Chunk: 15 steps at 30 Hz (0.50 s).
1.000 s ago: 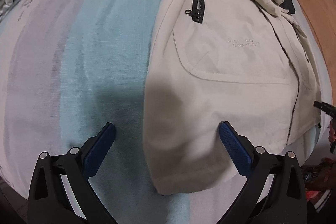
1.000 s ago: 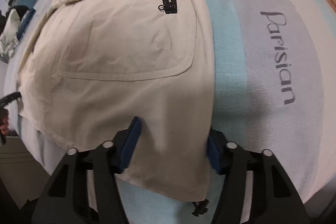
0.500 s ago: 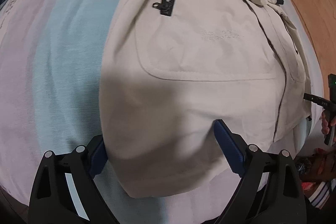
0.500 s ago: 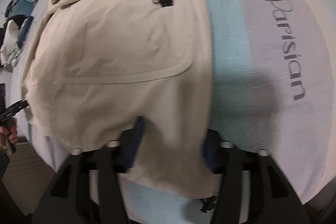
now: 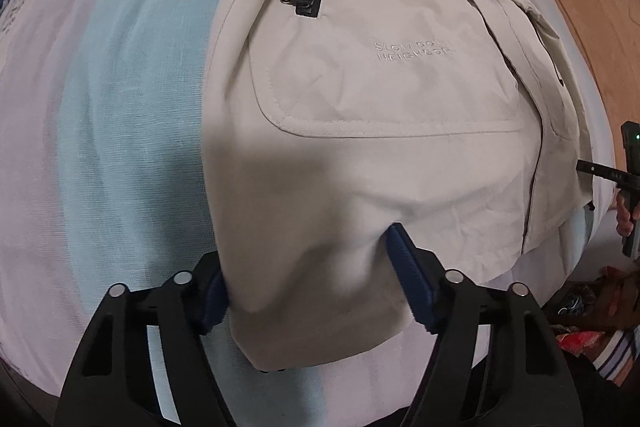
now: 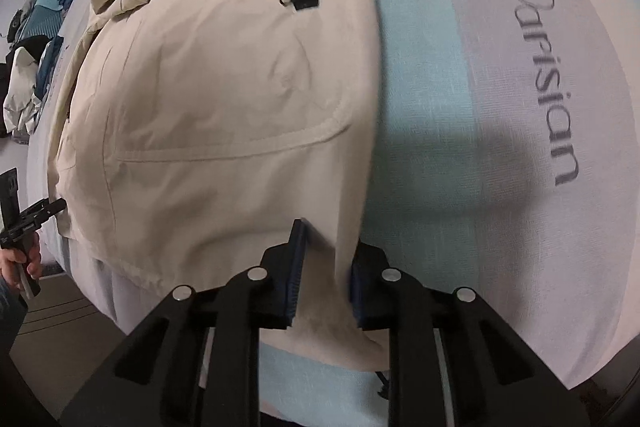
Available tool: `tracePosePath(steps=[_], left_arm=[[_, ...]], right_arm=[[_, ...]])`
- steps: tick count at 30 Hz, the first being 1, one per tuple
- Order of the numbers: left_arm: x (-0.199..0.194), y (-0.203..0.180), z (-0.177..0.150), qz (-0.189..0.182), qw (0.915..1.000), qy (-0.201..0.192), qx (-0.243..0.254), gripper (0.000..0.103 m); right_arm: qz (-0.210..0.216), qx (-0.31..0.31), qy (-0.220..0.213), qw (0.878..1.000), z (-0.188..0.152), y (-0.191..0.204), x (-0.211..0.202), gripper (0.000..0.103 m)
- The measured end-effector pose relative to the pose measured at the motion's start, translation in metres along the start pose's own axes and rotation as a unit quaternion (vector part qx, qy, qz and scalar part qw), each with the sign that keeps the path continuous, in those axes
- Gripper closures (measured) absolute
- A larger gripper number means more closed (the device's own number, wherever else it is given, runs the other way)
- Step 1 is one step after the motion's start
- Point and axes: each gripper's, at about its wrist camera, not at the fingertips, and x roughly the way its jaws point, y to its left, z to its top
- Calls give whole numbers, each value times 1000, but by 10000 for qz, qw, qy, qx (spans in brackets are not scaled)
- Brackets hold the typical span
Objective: Fold large clothes
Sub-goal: 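Close the right tool on the hem while the left tool grips the hem too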
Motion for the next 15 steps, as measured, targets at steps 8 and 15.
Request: tracePosePath(steps=[8,15], left_arm=[[7,5,-4,137,9999,-14,-22,26],[11,0,-1,160,9998,-66,-77,22]], right_arm=[[-160,-45,193,9997,4,4,9,78],[-362,-388,214,9984,-4,32,15,42]])
